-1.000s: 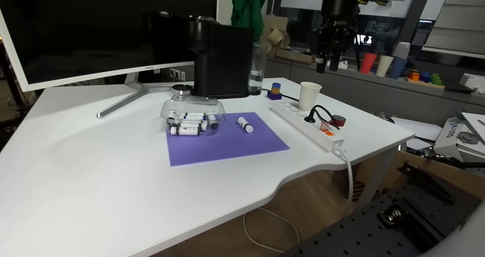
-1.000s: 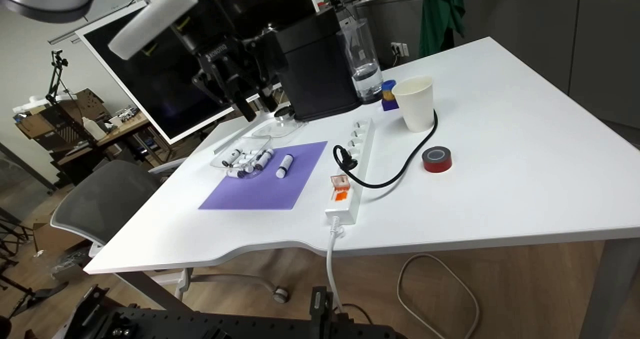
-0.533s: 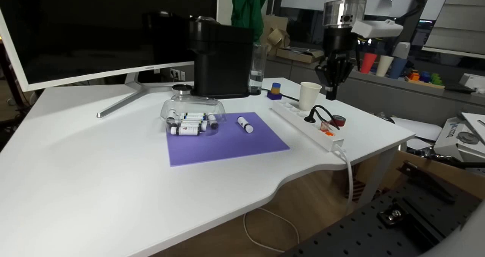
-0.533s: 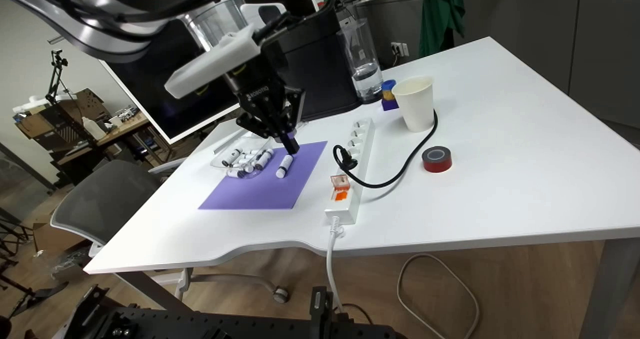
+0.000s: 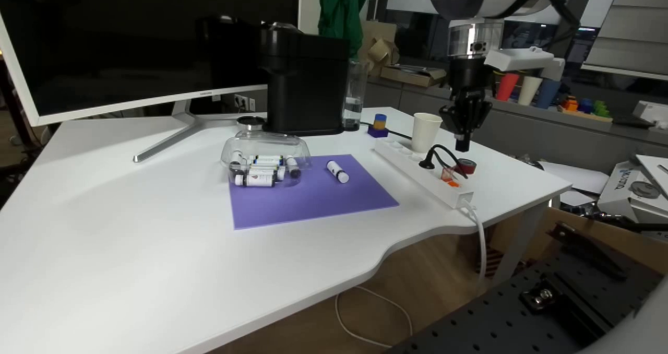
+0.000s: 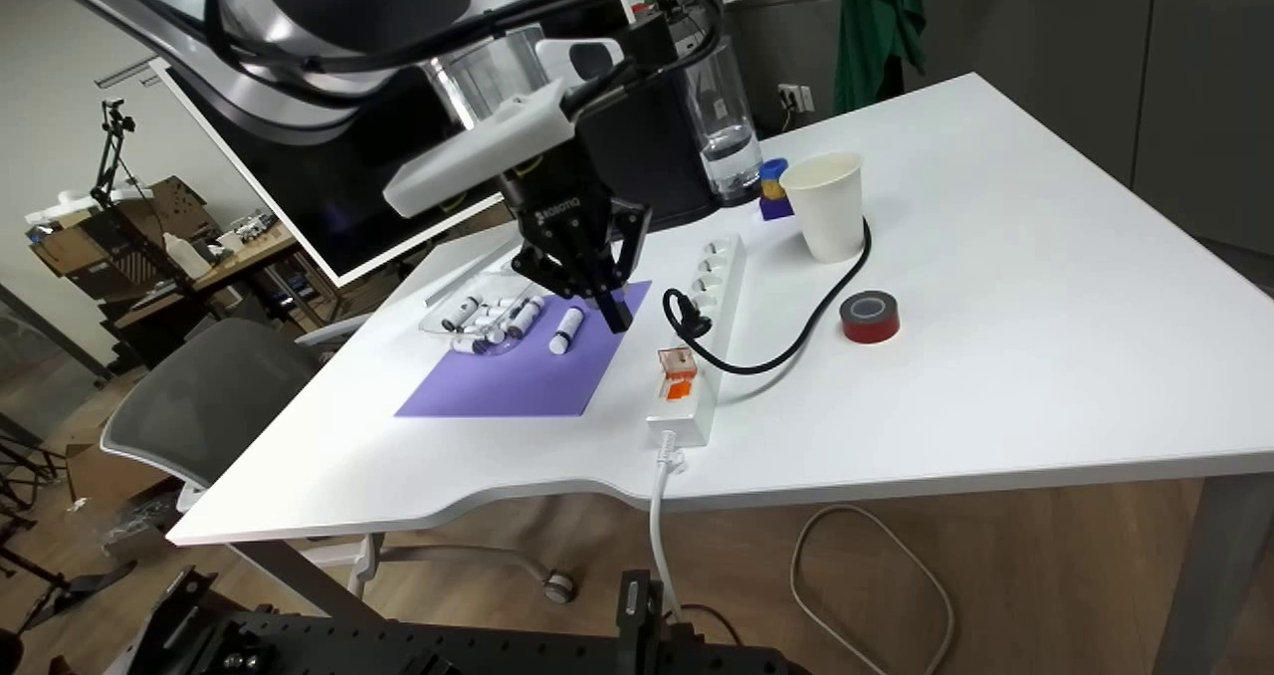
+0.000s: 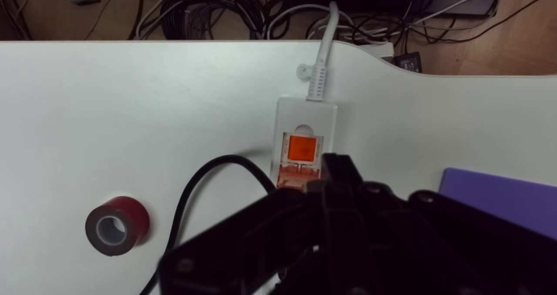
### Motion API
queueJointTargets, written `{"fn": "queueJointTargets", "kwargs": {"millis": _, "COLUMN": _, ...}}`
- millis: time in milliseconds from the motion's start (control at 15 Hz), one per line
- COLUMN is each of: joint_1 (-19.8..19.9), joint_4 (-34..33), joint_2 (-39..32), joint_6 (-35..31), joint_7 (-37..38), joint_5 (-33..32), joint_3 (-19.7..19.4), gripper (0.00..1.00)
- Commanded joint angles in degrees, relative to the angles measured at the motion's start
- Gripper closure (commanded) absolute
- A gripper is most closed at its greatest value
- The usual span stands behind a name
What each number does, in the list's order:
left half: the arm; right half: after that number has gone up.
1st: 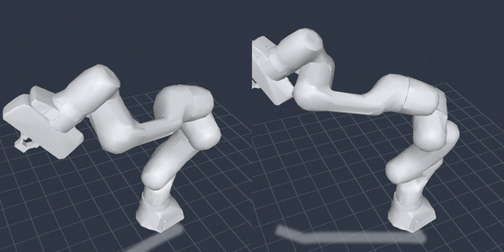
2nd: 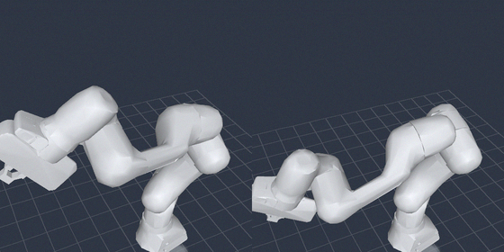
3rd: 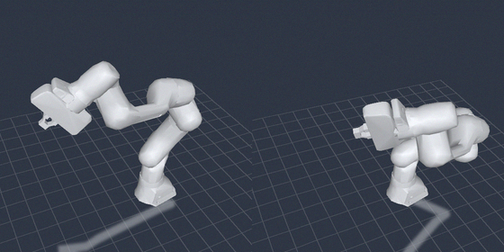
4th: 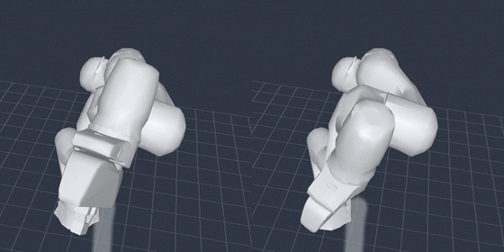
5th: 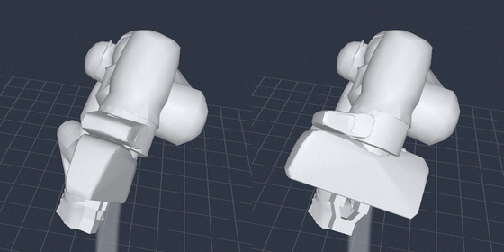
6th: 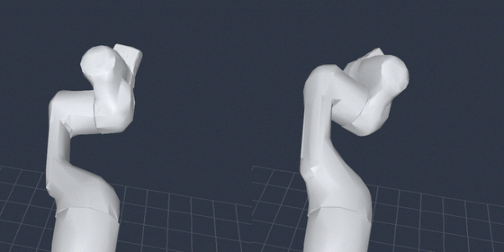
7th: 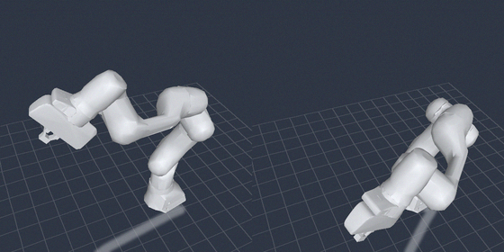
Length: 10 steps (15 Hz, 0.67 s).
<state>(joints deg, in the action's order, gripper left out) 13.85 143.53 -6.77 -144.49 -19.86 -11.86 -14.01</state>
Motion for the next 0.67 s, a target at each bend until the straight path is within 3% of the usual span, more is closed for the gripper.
{"fn": "queueJointTargets", "kwargs": {"millis": 0, "joint_1": 0.47, "joint_4": 0.1, "joint_2": -0.17, "joint_6": -1.3, "joint_7": -0.29, "joint_5": 0.78, "joint_3": 0.36, "gripper": 1.0}}
{"fn": "queueJointTargets", "kwargs": {"millis": 600, "joint_1": 1.18, "joint_4": -2.09, "joint_2": -6.38, "joint_6": -4.76, "joint_7": -0.65, "joint_5": 3.9, "joint_3": 0.74, "gripper": 1.0}}
